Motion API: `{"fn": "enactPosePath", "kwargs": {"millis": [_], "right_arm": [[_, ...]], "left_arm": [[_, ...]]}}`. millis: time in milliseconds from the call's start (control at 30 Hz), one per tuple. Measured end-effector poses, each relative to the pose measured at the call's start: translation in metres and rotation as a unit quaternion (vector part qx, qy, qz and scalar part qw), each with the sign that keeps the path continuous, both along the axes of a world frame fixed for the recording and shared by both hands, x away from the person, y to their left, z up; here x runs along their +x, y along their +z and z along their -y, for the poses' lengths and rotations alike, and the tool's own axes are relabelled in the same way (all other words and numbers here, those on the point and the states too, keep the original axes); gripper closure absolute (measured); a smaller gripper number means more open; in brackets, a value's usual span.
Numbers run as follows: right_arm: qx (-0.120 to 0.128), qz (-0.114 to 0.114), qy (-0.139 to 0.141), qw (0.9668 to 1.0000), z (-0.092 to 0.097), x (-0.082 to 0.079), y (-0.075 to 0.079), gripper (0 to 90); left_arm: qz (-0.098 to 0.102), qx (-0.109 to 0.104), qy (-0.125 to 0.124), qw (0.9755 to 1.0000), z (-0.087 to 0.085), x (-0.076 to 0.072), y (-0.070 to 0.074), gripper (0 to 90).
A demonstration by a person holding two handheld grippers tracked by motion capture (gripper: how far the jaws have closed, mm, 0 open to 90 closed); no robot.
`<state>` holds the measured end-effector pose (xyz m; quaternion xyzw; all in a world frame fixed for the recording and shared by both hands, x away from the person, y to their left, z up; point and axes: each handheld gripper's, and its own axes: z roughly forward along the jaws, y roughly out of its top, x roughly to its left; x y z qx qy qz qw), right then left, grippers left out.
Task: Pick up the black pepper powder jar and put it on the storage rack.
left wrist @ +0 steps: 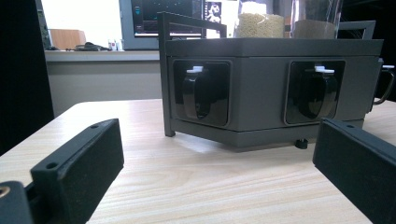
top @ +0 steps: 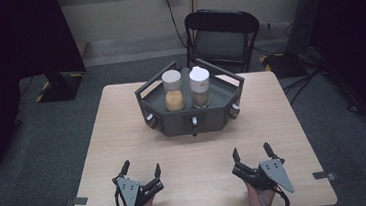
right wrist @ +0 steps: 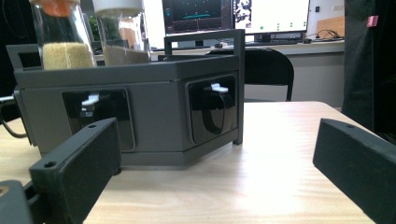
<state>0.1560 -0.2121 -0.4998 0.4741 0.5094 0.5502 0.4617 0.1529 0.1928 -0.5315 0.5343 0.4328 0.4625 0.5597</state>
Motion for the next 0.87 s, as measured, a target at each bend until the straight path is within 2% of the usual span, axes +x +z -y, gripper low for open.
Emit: {"fn": "enactPosePath", "kwargs": {"millis": [133, 200, 400, 467, 867], "right_arm": [[-0.002, 0.001, -0.001, 1.0000, -0.001, -0.001, -0.006, 0.0], [-0.012, 0.003, -0.001, 0.9999, -0.001, -0.002, -0.011, 0.0], [-0.015, -0.004, -0.005, 0.9999, -0.002, -0.001, -0.017, 0.1], [-0.023, -0.004, -0.008, 0.9997, -0.003, -0.001, -0.020, 0.1], [-0.018, -0.002, -0.011, 0.9998, -0.003, -0.001, -0.025, 0.1]], "left_arm": [[0.000, 0.000, 0.000, 1.0000, 0.000, 0.000, 0.000, 1.3], [0.000, 0.000, 0.000, 1.0000, 0.000, 0.000, 0.000, 1.3], [0.000, 0.000, 0.000, 1.0000, 0.000, 0.000, 0.000, 1.3], [0.000, 0.000, 0.000, 1.0000, 0.000, 0.000, 0.000, 1.3], [0.000, -0.001, 0.003, 1.0000, 0.001, 0.000, 0.000, 1.3]]}}
